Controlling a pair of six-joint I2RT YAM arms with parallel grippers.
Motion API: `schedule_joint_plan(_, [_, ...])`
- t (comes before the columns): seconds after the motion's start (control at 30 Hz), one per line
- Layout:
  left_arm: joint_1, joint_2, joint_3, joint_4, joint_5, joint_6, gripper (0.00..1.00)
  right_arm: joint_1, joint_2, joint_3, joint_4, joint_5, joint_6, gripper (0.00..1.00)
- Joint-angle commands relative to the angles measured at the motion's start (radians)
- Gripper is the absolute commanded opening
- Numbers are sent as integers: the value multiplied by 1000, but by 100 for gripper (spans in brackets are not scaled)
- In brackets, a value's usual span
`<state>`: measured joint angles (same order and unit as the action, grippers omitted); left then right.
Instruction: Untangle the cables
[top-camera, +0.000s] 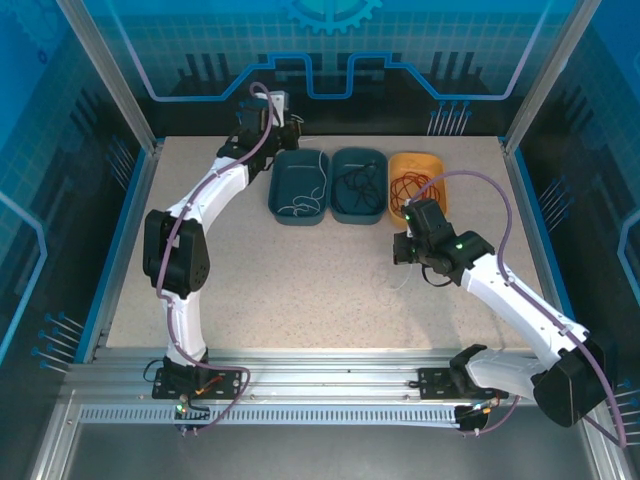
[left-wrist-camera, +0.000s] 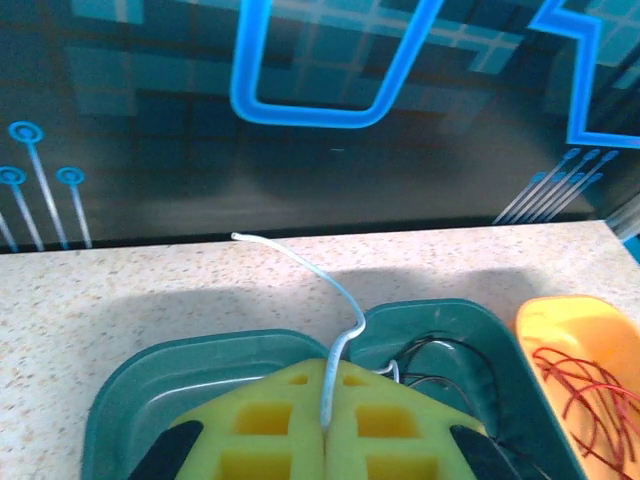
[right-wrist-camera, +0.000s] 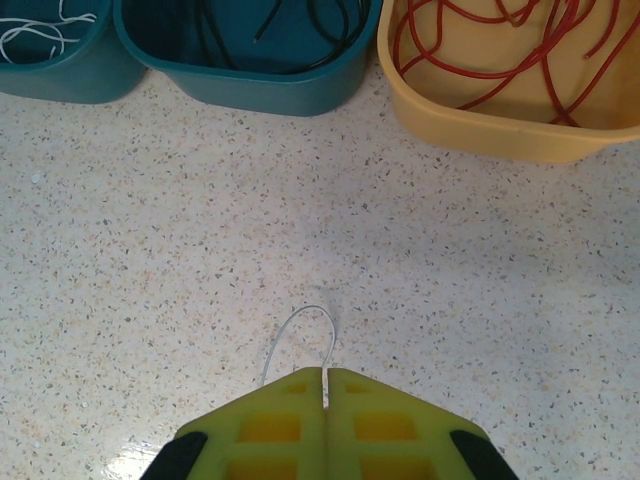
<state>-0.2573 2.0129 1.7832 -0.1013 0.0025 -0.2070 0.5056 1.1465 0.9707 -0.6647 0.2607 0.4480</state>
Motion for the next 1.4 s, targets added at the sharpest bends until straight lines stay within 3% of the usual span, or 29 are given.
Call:
schedule_joint_plan(0.0, [1, 36, -10, -62, -57, 8, 0, 11, -14, 11, -14, 14, 13, 0])
schedule_joint_plan(0.37, [-34, 106, -43, -172, -137, -39, 0, 13, -15, 12, -3, -1, 15, 0])
schedule_joint_plan(0.57, [-51, 112, -65, -198, -128, -70, 10, 13, -13, 10, 4, -9, 19, 0])
schedule_joint_plan(0.77, [-65, 109, -106, -196, -125, -98, 32, 12, -13, 2, 13, -20, 18, 0])
schedule_joint_plan(1.17, [-79, -17, -205, -183, -124, -154, 56, 17, -4, 26, 19, -42, 13, 0])
schedule_joint_plan(1.37, [-79, -208, -315, -159, -110, -219, 90, 27, -25, 51, 2, -30, 7, 0])
